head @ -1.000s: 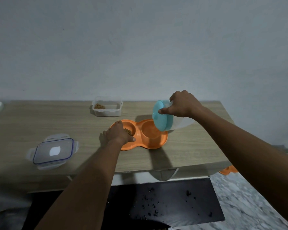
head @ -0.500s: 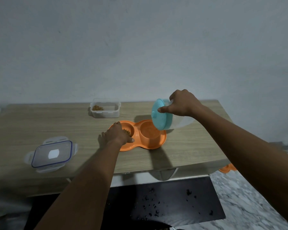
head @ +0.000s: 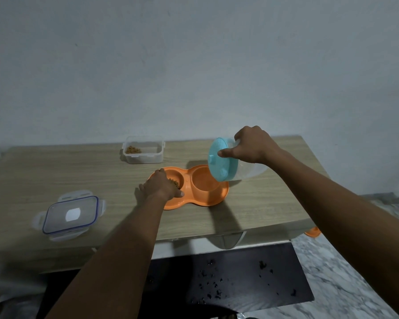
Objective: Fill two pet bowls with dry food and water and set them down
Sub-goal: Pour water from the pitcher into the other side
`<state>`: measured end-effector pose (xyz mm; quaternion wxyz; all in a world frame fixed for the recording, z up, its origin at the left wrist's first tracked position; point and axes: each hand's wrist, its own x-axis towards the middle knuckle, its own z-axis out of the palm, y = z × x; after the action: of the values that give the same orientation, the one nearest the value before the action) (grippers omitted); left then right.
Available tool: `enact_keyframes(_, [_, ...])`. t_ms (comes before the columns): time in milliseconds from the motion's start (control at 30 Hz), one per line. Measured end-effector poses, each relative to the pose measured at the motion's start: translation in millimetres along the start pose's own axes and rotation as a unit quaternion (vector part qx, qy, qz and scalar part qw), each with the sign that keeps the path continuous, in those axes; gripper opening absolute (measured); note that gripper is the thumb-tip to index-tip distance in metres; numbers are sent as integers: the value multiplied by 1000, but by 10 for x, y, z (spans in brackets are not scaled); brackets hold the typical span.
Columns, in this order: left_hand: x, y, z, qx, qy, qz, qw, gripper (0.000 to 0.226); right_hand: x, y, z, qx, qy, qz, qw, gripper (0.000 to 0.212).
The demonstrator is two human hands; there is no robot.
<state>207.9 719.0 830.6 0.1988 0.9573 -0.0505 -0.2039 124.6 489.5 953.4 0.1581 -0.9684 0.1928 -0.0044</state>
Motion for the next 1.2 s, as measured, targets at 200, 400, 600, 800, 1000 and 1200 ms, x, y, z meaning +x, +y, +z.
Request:
enact_keyframes(200, [-4, 23, 4, 5, -5, -4, 1000, 114, 21, 49, 10, 4, 5, -16, 1000, 61])
enact_keyframes(400, [7, 37, 2, 0, -8, -14, 1000, 114, 23, 297, 61, 115, 10, 15, 993, 57])
enact_keyframes(600, [29, 73, -15, -2, -11, -31, 999, 107, 27, 590, 225, 279, 51, 37, 958, 56])
enact_keyframes(800, [70, 109, 30, 2, -7, -50, 999, 111, 198, 642, 395, 469, 95, 84, 874, 64])
enact_keyframes(1000, [96, 126, 59, 5, -5, -58, 998, 117, 584, 546, 622, 554, 108, 143, 813, 56])
enact_keyframes(1200, [161, 106, 45, 1, -9, -57, 998, 121, 1043, 424, 859, 600, 72, 174, 777, 45])
